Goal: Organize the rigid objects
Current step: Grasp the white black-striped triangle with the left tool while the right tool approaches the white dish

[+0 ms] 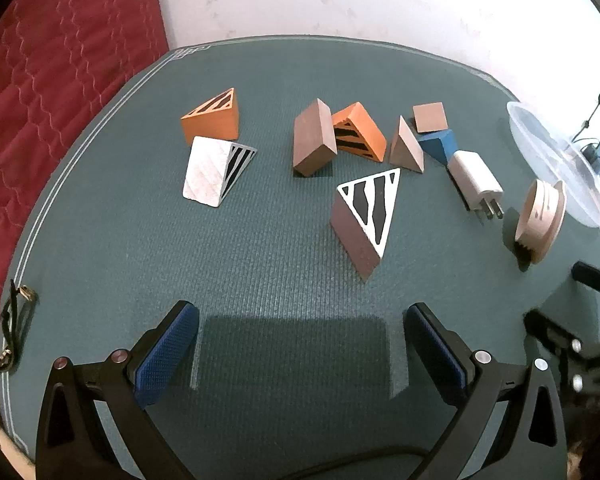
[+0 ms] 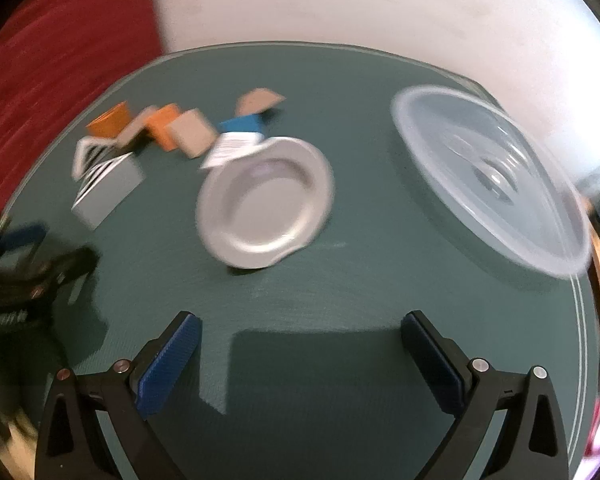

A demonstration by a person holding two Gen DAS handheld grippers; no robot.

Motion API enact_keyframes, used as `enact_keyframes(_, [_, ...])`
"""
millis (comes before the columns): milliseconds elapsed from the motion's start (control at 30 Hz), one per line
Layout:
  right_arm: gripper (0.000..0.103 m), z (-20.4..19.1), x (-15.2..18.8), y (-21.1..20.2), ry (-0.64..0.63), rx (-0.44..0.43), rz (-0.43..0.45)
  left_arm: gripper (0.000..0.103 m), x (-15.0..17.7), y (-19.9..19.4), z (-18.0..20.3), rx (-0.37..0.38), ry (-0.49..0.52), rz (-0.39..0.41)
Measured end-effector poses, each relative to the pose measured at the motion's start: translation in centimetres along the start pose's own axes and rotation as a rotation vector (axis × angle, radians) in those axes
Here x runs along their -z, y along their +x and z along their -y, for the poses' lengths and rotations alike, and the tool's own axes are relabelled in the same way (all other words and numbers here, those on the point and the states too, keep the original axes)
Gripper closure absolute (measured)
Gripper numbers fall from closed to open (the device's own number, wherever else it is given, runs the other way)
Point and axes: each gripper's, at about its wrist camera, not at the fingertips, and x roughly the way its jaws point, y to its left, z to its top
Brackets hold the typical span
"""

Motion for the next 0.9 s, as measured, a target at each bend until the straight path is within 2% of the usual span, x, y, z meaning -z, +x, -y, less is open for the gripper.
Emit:
enact_keyframes(100, [0.000, 0.2, 0.0, -0.1, -0.034, -0.031, 0.004, 0.000, 0.0, 0.0, 0.1, -0.002, 0.001, -0.003])
enact_keyframes(267, [0.000, 1.7, 0.0, -0.4, 0.002, -0.094, 0.021, 0.000, -0.5, 0.1, -0.3, -0.011, -0.012, -0.015])
enact_keyframes(400, [0.000, 1.0, -0.8, 0.2, -0.019, -0.061, 0.012, 0.012, -1.2, 0.1, -0.3, -0.013, -0.029, -0.012])
enact_keyframes(533, [0.000, -0.3, -0.4, 0.0, -0.038, -0.034, 0.009, 0.014, -2.3, 0.2, -0.1, -0.014, -0.039, -0.004])
enact_keyframes(667, [0.000, 0.0, -0.4, -0.1, -0.026, -0.050, 0.018, 0.014, -3.3, 0.0, 0.6, -0.008, -0.021, 0.016])
enact_keyframes(900, [0.000, -0.1, -0.4, -0.2, -0.025, -0.051, 0.023, 0.034, -4.7, 1.0, 1.6, 0.001, 0.003, 0.034])
